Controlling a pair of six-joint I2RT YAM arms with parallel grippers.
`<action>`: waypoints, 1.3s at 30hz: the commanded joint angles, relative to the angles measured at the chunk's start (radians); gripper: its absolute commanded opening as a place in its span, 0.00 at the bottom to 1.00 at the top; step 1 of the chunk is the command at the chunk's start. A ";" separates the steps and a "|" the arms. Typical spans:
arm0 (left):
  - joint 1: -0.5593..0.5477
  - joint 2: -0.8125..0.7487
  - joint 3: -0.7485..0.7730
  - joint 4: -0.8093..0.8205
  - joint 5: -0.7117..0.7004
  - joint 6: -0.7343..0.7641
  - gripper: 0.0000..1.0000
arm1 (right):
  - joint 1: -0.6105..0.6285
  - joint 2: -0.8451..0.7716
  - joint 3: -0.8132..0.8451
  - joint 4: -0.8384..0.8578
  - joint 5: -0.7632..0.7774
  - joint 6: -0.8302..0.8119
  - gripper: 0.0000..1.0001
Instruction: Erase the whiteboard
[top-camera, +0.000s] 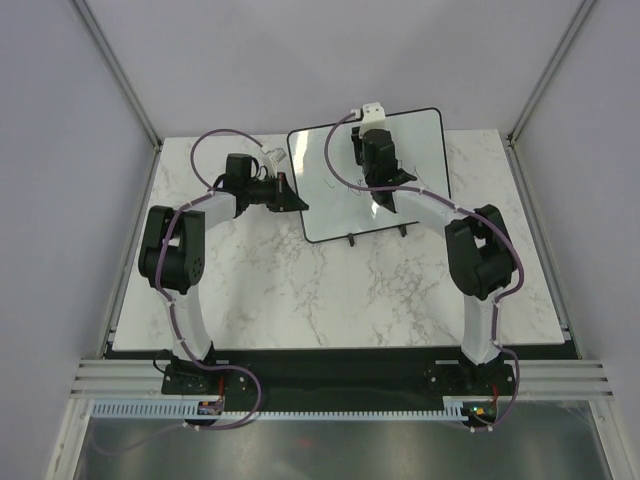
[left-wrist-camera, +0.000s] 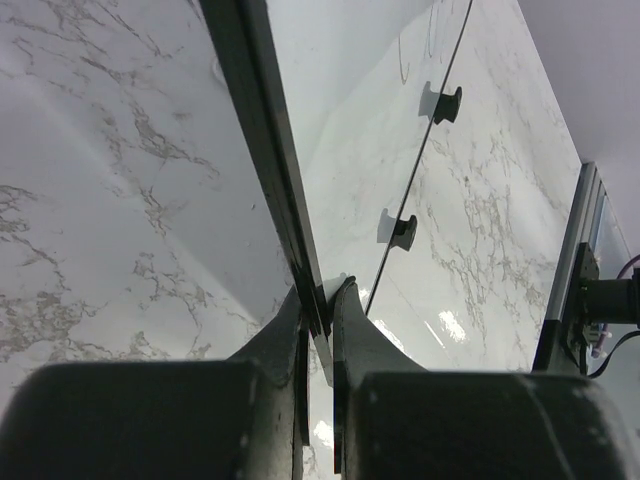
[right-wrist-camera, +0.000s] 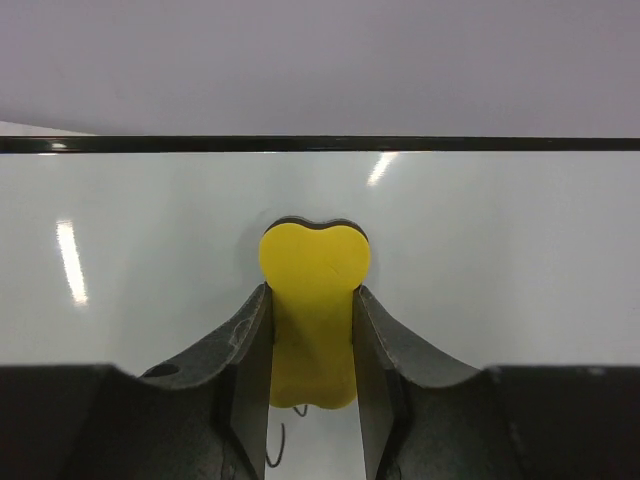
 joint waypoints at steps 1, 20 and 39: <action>-0.005 -0.010 0.027 0.028 -0.131 0.153 0.02 | 0.025 0.021 0.028 -0.094 -0.006 -0.018 0.00; -0.008 -0.015 0.029 0.011 -0.135 0.158 0.02 | 0.064 -0.001 0.020 -0.096 -0.031 0.039 0.00; -0.013 -0.027 0.032 -0.010 -0.145 0.170 0.02 | 0.104 -0.070 -0.180 0.013 -0.126 0.092 0.00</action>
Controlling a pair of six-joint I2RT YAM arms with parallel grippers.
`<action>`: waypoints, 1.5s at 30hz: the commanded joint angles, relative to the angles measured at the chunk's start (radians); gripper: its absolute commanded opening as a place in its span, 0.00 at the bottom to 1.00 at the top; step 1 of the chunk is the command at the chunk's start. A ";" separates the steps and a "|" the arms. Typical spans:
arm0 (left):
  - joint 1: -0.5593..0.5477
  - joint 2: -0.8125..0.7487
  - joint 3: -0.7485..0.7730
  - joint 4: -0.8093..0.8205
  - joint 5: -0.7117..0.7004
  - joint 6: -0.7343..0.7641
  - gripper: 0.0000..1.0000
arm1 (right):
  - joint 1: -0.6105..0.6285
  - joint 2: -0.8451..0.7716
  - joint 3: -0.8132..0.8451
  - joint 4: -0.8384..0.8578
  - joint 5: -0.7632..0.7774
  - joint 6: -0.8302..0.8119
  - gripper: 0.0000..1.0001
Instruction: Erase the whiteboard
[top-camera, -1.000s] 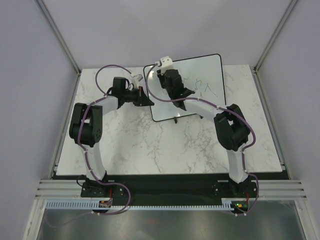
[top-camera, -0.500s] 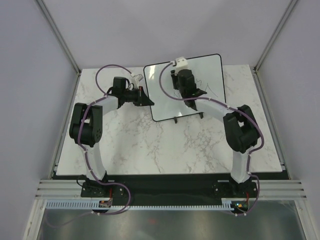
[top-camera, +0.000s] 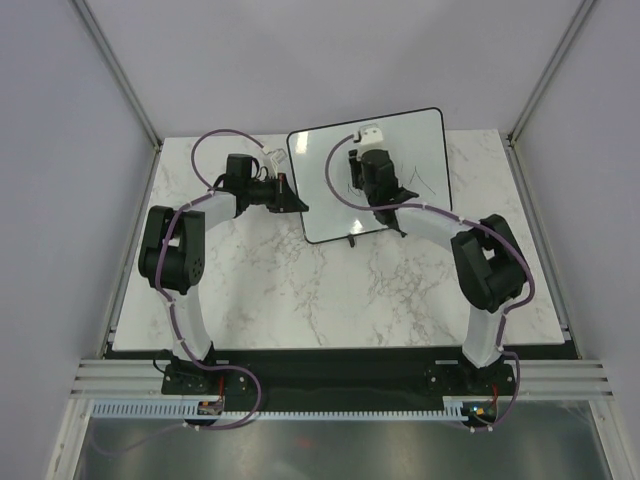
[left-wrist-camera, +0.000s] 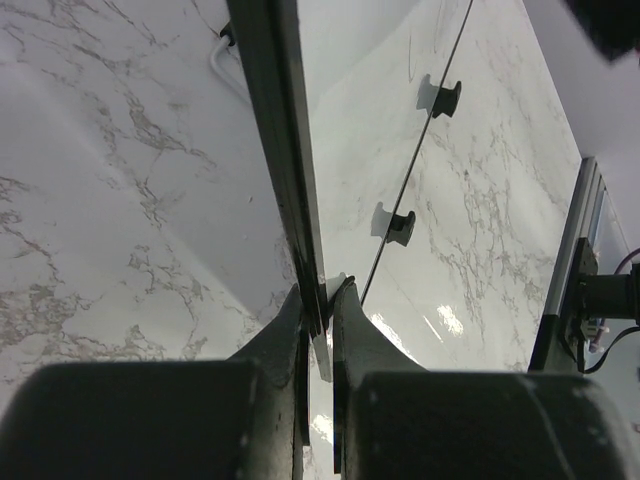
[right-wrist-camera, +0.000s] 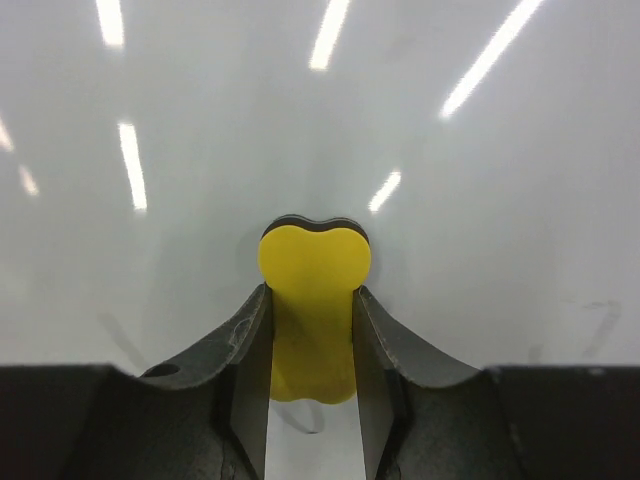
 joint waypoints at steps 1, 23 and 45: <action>-0.011 -0.026 0.030 0.009 -0.150 0.163 0.02 | 0.130 0.062 0.060 0.026 -0.079 0.012 0.00; -0.011 -0.044 0.033 -0.015 -0.161 0.206 0.02 | -0.106 -0.033 -0.072 -0.088 0.056 0.056 0.00; -0.012 -0.043 0.047 -0.057 -0.167 0.221 0.02 | 0.067 0.026 -0.079 -0.045 0.058 0.096 0.00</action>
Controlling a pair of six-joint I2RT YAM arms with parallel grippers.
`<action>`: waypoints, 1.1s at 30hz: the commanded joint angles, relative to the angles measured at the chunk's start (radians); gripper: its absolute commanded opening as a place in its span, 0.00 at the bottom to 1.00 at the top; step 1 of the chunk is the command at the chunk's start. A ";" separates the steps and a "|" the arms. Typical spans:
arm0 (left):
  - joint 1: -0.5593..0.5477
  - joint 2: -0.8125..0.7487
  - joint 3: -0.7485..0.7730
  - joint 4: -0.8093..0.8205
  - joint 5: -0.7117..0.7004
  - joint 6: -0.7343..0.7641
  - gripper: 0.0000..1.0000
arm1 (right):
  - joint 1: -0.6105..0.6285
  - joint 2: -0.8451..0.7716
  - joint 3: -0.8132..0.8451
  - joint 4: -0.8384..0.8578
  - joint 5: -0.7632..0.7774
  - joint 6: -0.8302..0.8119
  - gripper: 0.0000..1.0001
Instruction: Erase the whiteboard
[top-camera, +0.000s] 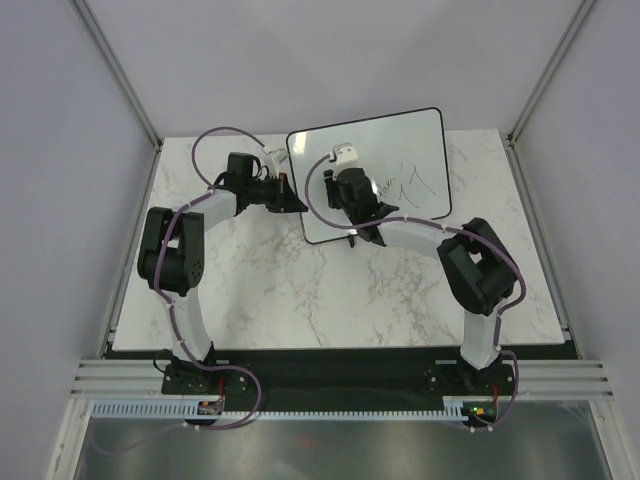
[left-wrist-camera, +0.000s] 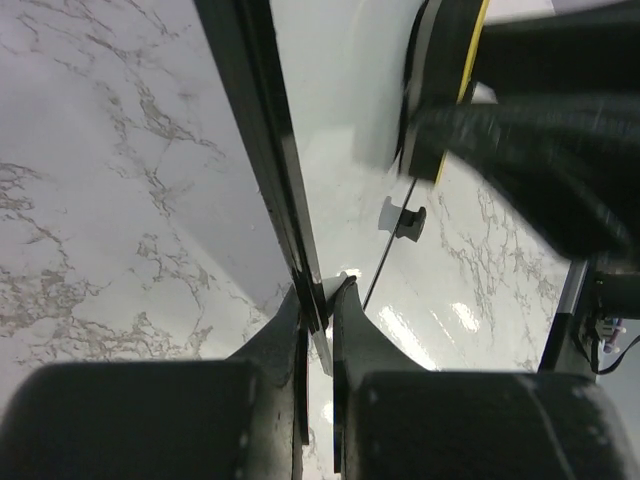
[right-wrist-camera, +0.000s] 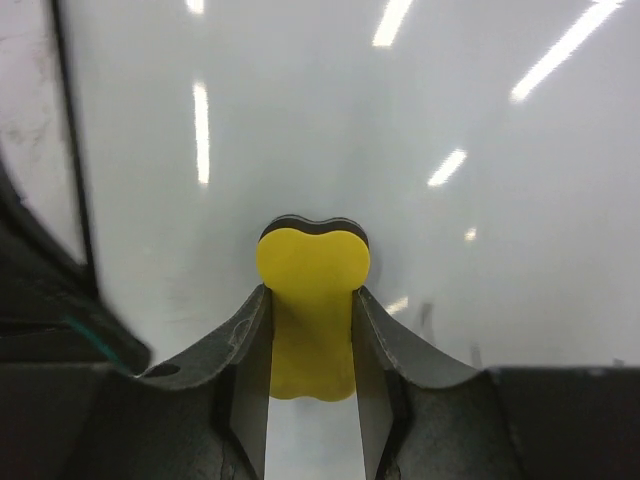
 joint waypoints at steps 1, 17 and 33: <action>-0.005 -0.024 0.032 0.016 -0.120 0.178 0.02 | -0.157 -0.056 -0.096 -0.058 0.123 0.030 0.00; -0.005 -0.029 0.036 -0.003 -0.133 0.198 0.02 | -0.085 -0.035 -0.055 -0.082 0.064 0.023 0.00; -0.005 -0.027 0.044 -0.020 -0.133 0.210 0.02 | -0.170 -0.107 -0.196 -0.061 0.143 0.101 0.00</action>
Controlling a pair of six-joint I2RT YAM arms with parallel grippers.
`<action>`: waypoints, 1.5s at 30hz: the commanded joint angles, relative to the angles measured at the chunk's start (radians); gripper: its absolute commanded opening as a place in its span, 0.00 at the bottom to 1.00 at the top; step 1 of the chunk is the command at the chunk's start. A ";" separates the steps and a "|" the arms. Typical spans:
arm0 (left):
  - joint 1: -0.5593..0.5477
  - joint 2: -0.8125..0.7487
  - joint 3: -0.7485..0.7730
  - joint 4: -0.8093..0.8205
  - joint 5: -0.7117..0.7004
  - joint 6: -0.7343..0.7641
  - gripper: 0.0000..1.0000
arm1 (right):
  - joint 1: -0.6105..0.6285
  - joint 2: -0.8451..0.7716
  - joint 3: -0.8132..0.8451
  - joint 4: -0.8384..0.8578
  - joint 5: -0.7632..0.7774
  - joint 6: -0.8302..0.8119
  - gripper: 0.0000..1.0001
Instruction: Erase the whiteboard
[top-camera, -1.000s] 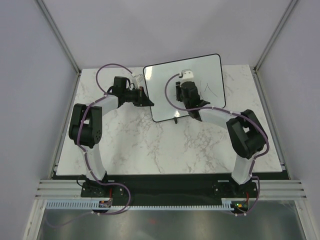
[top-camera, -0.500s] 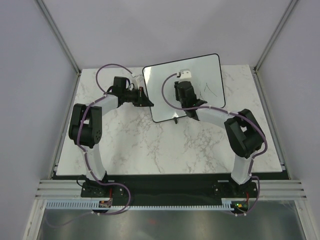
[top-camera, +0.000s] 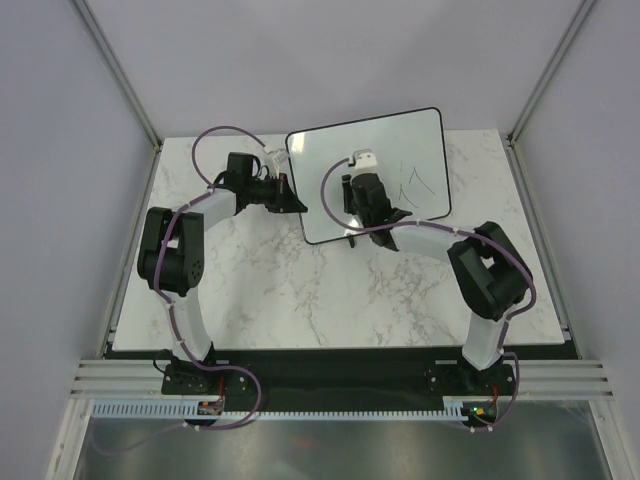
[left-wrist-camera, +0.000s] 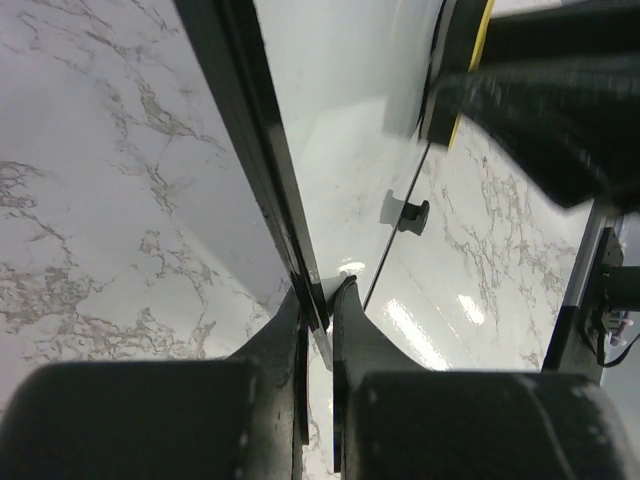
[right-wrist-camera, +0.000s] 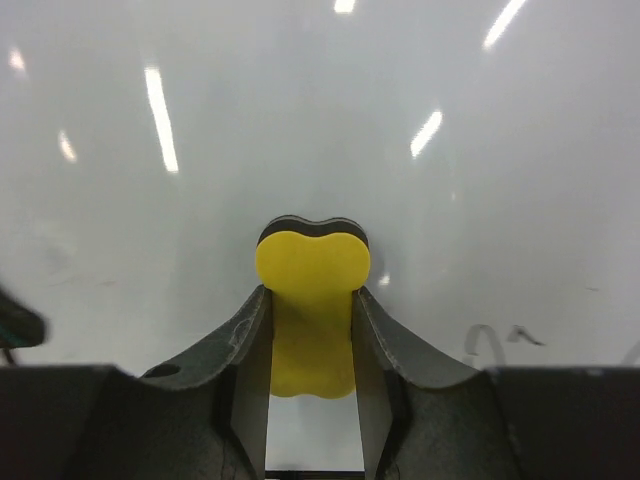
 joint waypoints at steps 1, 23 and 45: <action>-0.005 -0.027 0.028 0.016 -0.133 0.179 0.02 | -0.179 -0.048 -0.096 -0.065 0.103 0.047 0.00; -0.005 -0.024 0.037 -0.007 -0.138 0.189 0.02 | 0.040 0.073 0.048 -0.017 -0.075 0.177 0.00; -0.005 -0.024 0.042 -0.018 -0.138 0.199 0.02 | -0.227 -0.118 -0.255 -0.071 0.106 0.417 0.00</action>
